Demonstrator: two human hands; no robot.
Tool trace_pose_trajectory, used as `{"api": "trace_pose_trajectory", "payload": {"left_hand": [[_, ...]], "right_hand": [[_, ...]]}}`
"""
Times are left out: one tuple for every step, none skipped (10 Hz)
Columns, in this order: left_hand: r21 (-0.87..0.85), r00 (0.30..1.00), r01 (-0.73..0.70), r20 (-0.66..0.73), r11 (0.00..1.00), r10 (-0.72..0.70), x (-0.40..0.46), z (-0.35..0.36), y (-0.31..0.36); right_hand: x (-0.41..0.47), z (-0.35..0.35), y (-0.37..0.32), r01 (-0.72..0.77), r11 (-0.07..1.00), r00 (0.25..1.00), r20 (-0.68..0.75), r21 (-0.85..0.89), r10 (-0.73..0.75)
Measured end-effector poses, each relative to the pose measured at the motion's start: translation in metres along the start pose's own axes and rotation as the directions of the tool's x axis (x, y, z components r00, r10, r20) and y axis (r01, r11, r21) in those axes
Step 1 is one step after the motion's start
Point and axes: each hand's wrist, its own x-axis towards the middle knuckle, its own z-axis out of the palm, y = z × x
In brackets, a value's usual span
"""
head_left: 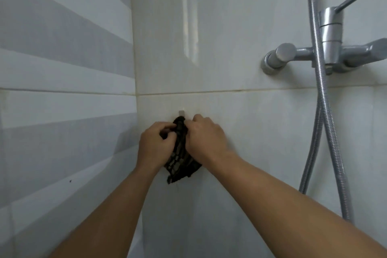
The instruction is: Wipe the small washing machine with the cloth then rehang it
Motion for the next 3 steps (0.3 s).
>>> {"api": "trace_pose_trajectory", "payload": {"left_hand": [[-0.113,0.99,0.114,0.094,0.987,-0.103,-0.02,-0.007,0.014],[-0.078,0.994,0.079,0.087,0.994,-0.073,-0.039,-0.015,0.025],[-0.089,0.991,0.134,0.009,0.987,-0.134,-0.067,-0.021,0.04]], "right_hand": [[-0.011,-0.005,-0.01,-0.089,0.996,0.989,0.116,-0.014,0.09],[-0.022,-0.018,-0.016,-0.164,0.986,0.972,0.165,-0.028,0.167],[-0.044,-0.035,-0.024,-0.237,0.971,0.946,0.223,-0.023,0.236]]}}
